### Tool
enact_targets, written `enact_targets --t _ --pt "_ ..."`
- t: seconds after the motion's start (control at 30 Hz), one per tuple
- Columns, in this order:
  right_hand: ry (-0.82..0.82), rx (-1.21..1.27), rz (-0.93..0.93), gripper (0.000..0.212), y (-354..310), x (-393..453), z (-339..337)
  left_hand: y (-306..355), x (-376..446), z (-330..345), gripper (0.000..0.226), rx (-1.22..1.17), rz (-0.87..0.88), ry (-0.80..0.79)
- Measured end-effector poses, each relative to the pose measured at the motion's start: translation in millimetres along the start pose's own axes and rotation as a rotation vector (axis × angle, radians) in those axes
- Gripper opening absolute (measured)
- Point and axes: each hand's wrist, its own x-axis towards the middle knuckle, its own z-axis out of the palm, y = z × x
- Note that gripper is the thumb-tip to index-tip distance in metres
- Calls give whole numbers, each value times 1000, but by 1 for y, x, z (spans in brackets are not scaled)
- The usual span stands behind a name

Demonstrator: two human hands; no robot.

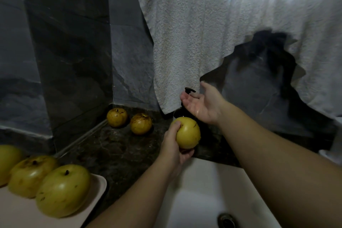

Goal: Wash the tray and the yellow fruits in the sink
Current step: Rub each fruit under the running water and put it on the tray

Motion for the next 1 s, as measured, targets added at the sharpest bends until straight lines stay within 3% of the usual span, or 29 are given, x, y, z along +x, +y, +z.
enact_targets --t 0.1,0.17,0.23,0.3,0.37,0.4,0.53,0.67,0.7,0.77,0.83,0.93,1.0 --pt "-6 57 -60 52 10 -18 -16 2 -4 2 40 -71 6 -50" --pt "15 -55 -186 40 20 -33 -27 2 -8 5 37 -89 -12 -75" --pt "48 -326 -369 29 36 -48 -37 -3 -12 9 39 -34 -41 -92" --pt "60 -775 -516 25 50 -64 -50 -13 -21 16 42 52 -81 -90" --pt "110 -1152 -559 27 60 -74 -64 -23 -26 20 47 172 -84 -78" --pt "164 -1213 -534 28 61 -80 -71 -28 -30 24 49 230 -82 -65" --pt "319 -1135 -394 33 69 -102 -93 -43 -40 30 50 373 -143 17" --pt "274 -1422 -508 39 82 -120 -120 -59 -49 25 58 566 -195 -78" --pt "237 -1359 -485 39 80 -122 -124 -60 -50 25 61 598 -171 -71" --pt "200 -996 -334 31 72 -127 -124 -60 -54 27 64 598 -123 -43" --pt "258 -785 -220 24 72 -128 -122 -62 -58 29 56 542 -126 -33" --pt "301 -1233 -445 43 91 -127 -125 -71 -62 29 51 452 -193 -34" --pt "273 -1346 -602 49 91 -127 -127 -69 -64 33 49 444 -180 -56"
